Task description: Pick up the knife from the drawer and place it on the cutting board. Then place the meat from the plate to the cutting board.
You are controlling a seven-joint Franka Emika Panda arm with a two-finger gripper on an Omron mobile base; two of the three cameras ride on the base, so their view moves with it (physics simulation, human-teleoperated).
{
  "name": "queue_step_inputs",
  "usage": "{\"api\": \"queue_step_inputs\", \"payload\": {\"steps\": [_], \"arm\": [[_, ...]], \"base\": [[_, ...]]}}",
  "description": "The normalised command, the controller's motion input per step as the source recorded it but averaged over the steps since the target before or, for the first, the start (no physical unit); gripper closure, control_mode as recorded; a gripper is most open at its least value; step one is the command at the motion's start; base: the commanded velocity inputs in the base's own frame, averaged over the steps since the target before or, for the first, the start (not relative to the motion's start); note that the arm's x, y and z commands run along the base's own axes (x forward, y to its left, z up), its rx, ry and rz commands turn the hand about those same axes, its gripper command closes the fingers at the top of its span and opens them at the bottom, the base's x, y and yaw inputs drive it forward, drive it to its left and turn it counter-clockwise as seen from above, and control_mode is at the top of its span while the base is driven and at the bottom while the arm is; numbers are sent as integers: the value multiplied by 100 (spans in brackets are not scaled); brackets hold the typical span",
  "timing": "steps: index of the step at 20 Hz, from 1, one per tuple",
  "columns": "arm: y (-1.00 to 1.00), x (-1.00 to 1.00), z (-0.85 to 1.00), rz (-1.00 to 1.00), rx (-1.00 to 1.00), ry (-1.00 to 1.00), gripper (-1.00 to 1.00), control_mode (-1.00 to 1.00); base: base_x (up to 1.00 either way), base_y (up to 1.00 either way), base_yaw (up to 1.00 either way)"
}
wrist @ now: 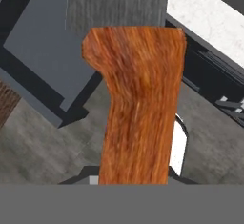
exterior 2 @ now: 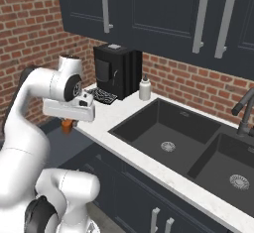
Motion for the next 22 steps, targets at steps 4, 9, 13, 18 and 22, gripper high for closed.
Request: {"api": "queue_step_inputs", "payload": {"steps": [4,9,13,18,22], "arm": [[-16,0,2,0,-7,0,100,-100],[0,0,0,0,0,0,100,-100],[0,0,0,0,0,0,100,-100],[0,0,0,0,0,0,100,100],[0,0,0,0,0,0,100,100]], "base": [[0,0,0],[0,0,0],[0,0,0],[0,0,0],[-14,0,-6]]}}
